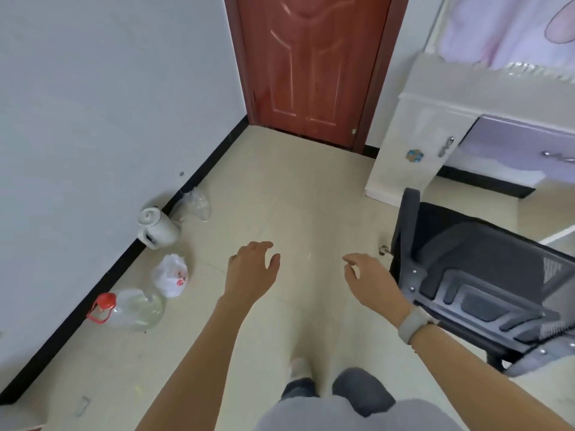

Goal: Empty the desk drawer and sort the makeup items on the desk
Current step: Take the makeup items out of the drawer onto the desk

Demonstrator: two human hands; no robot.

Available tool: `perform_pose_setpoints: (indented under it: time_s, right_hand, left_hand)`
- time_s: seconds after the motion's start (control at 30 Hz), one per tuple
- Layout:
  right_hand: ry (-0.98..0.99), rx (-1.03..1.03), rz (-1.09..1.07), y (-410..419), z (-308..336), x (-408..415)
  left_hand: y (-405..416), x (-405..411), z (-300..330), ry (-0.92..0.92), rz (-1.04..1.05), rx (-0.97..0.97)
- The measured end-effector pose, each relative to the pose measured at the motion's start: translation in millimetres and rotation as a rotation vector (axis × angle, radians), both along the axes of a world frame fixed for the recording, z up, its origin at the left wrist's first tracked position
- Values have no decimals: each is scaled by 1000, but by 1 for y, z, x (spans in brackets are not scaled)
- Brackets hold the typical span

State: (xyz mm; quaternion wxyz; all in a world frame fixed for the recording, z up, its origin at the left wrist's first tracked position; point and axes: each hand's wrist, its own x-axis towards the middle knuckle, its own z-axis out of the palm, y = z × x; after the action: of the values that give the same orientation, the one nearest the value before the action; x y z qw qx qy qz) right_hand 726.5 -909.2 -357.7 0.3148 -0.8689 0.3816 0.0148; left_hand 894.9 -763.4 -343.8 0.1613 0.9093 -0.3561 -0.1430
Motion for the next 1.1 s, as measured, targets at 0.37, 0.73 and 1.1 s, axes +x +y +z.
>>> perform_pose_setpoints:
  time_s: [0.37,0.73,1.1]
  right_hand:
    - [52,-204,18,-200,-17,173]
    - [97,-180,-130,-431,-16,265]
    - [283,-124,-560,-623,-53,222]
  left_hand:
    - [-212,154,-26,1,-139,75]
    - [-462,277,-9,-46,-292,159]
    - [-764,264,-45,-151,-847,162]
